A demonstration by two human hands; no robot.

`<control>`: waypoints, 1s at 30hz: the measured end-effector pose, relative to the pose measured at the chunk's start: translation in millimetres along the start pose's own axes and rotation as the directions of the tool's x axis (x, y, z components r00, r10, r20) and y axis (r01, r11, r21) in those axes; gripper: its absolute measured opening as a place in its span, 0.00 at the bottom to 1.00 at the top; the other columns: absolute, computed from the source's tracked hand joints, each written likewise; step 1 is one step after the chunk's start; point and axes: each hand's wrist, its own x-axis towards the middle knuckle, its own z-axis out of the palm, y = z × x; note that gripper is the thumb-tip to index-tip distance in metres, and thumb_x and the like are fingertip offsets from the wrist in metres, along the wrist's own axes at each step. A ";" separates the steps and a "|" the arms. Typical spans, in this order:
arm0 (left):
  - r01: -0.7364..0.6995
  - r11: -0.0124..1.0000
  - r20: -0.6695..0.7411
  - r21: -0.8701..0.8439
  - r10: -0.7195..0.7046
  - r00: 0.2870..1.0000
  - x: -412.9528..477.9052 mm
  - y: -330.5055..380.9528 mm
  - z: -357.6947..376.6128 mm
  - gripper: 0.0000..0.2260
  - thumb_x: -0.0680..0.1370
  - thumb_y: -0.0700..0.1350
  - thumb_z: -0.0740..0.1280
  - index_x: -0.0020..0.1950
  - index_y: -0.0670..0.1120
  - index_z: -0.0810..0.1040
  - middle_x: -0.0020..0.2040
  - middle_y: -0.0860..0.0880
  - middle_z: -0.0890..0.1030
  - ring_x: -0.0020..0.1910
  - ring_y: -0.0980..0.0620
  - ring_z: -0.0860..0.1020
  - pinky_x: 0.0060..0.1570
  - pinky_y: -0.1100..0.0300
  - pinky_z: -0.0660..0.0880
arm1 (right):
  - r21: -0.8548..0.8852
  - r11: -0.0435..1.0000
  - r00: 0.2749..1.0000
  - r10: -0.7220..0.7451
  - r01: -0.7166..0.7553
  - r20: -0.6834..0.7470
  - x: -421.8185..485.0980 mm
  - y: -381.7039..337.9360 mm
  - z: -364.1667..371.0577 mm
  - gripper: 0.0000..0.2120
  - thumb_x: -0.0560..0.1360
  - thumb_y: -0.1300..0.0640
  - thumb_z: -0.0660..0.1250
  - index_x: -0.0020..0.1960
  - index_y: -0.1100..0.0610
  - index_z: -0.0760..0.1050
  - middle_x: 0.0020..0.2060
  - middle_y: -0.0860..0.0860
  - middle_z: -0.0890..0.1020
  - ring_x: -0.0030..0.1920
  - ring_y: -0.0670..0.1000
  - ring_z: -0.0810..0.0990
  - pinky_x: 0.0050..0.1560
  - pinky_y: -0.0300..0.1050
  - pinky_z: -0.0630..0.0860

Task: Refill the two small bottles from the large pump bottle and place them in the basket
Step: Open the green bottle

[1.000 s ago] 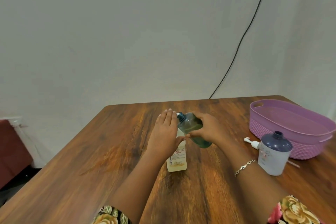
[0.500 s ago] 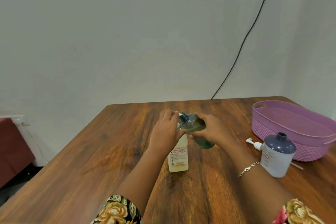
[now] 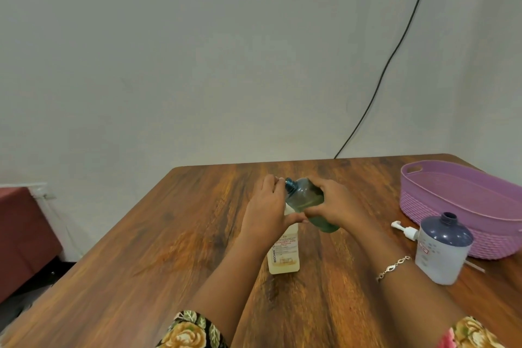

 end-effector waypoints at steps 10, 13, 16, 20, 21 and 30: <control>-0.041 0.992 -0.013 0.115 0.043 0.999 -9.2 0.7 8.0 0.42 0.67 0.64 0.69 0.72 0.40 0.62 0.65 0.45 0.66 0.65 0.49 0.64 0.61 0.61 0.68 | 0.038 0.999 1.000 0.018 -0.018 0.011 -2.1 0.2 0.6 0.39 0.63 0.55 0.77 0.70 0.53 0.63 0.63 0.52 0.73 0.60 0.52 0.72 0.52 0.39 0.66; -0.063 0.982 -0.041 0.177 0.072 0.997 -4.1 -0.3 5.3 0.38 0.68 0.63 0.69 0.68 0.39 0.67 0.61 0.43 0.70 0.61 0.47 0.67 0.59 0.58 0.70 | 0.037 0.999 1.000 0.016 -0.016 -0.002 -0.1 -1.0 -0.6 0.40 0.63 0.55 0.77 0.70 0.53 0.63 0.63 0.52 0.74 0.60 0.52 0.72 0.52 0.40 0.66; -0.040 0.992 -0.075 0.123 0.049 0.996 -4.4 0.9 10.0 0.35 0.68 0.62 0.70 0.66 0.40 0.70 0.59 0.45 0.72 0.59 0.50 0.68 0.53 0.61 0.71 | 0.011 1.000 1.000 0.011 -0.011 0.016 0.6 0.6 0.4 0.38 0.63 0.56 0.76 0.70 0.52 0.64 0.62 0.51 0.73 0.59 0.50 0.72 0.52 0.40 0.66; -0.041 0.993 -0.076 0.110 0.049 0.996 -8.5 3.7 14.7 0.35 0.67 0.64 0.70 0.65 0.40 0.70 0.58 0.46 0.72 0.57 0.51 0.69 0.52 0.62 0.72 | 0.010 1.000 0.999 0.006 -0.006 0.036 -1.3 2.9 1.2 0.37 0.63 0.56 0.76 0.69 0.51 0.65 0.61 0.51 0.74 0.55 0.46 0.70 0.51 0.39 0.66; -0.043 0.993 -0.068 0.109 0.050 0.996 -8.4 3.1 14.3 0.36 0.67 0.64 0.69 0.66 0.41 0.69 0.59 0.46 0.71 0.58 0.51 0.69 0.53 0.62 0.72 | 0.015 1.000 0.999 0.007 -0.008 0.035 -1.3 2.3 0.8 0.38 0.62 0.56 0.77 0.69 0.52 0.65 0.62 0.51 0.73 0.57 0.48 0.71 0.52 0.39 0.65; -0.027 0.988 -0.090 0.154 0.042 0.995 -5.1 5.0 11.7 0.38 0.64 0.64 0.72 0.62 0.37 0.72 0.55 0.42 0.73 0.54 0.47 0.72 0.51 0.58 0.74 | 0.031 0.999 1.000 0.010 -0.010 0.013 -0.9 1.0 -0.5 0.39 0.63 0.56 0.76 0.70 0.53 0.63 0.62 0.52 0.73 0.60 0.51 0.72 0.52 0.39 0.66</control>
